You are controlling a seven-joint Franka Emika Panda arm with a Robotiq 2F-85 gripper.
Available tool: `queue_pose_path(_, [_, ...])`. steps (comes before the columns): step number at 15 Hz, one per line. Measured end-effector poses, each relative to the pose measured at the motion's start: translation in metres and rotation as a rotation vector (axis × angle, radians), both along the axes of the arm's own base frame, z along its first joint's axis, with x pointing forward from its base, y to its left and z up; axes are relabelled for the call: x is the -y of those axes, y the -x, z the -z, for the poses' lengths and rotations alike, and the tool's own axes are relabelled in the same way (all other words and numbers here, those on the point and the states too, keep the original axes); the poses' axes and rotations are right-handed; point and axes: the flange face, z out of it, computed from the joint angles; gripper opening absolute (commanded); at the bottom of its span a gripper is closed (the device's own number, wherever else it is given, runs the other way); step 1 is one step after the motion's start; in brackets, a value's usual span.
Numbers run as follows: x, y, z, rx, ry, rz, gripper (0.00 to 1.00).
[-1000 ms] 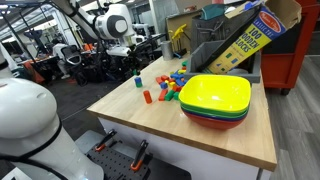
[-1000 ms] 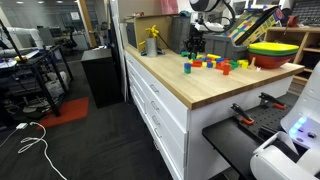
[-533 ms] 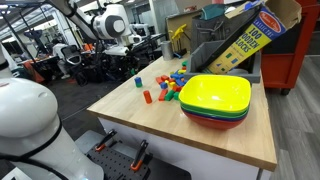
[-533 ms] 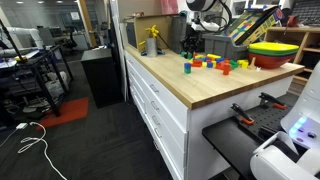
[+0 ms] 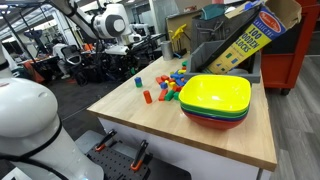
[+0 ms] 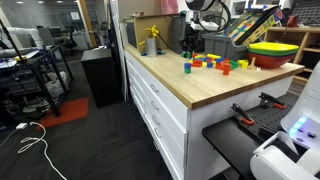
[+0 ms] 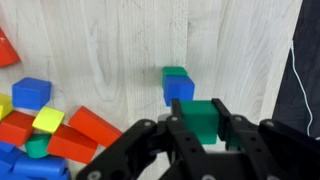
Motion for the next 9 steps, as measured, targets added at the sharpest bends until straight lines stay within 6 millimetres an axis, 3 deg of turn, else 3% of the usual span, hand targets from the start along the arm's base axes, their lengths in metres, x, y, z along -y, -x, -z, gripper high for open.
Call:
queue_pose_path(1, [0.0000,0.0000,0.0000,0.000,0.000,0.000,0.08])
queue_pose_path(9, [-0.0024,0.0006,0.0011,0.002,0.022,-0.022,0.08])
